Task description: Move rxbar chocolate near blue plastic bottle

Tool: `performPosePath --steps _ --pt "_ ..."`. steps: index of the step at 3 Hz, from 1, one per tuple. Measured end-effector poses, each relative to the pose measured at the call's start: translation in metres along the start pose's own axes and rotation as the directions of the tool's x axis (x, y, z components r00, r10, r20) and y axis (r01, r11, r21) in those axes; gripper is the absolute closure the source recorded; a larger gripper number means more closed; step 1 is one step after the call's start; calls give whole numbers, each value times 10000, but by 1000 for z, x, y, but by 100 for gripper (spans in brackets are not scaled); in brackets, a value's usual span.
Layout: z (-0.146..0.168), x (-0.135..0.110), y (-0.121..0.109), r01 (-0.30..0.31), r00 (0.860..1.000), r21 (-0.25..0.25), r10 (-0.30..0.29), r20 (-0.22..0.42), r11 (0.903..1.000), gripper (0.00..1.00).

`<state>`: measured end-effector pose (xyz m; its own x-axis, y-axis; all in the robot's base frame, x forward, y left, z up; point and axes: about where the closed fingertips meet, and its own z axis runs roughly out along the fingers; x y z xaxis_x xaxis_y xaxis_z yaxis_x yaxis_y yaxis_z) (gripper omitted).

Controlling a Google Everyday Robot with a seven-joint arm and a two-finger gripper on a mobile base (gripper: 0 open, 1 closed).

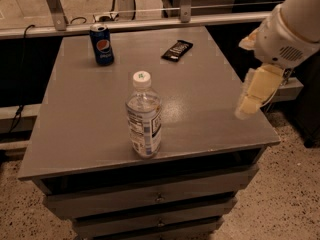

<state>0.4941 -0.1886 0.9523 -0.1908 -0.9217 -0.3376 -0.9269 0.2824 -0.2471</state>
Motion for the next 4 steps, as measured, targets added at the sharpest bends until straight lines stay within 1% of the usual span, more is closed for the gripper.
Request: performPosePath --steps 1,2,3,4 --pt "42 -27 -40 -288 9934 -136 302 1105 9995 0" --pt "90 -58 -87 -893 9710 -291 935 2202 9956 0" --pt "130 -82 -133 -1632 9385 -208 1617 3050 9864 0" --pt "161 -101 -177 -2626 8877 -235 2510 3860 9646 0"
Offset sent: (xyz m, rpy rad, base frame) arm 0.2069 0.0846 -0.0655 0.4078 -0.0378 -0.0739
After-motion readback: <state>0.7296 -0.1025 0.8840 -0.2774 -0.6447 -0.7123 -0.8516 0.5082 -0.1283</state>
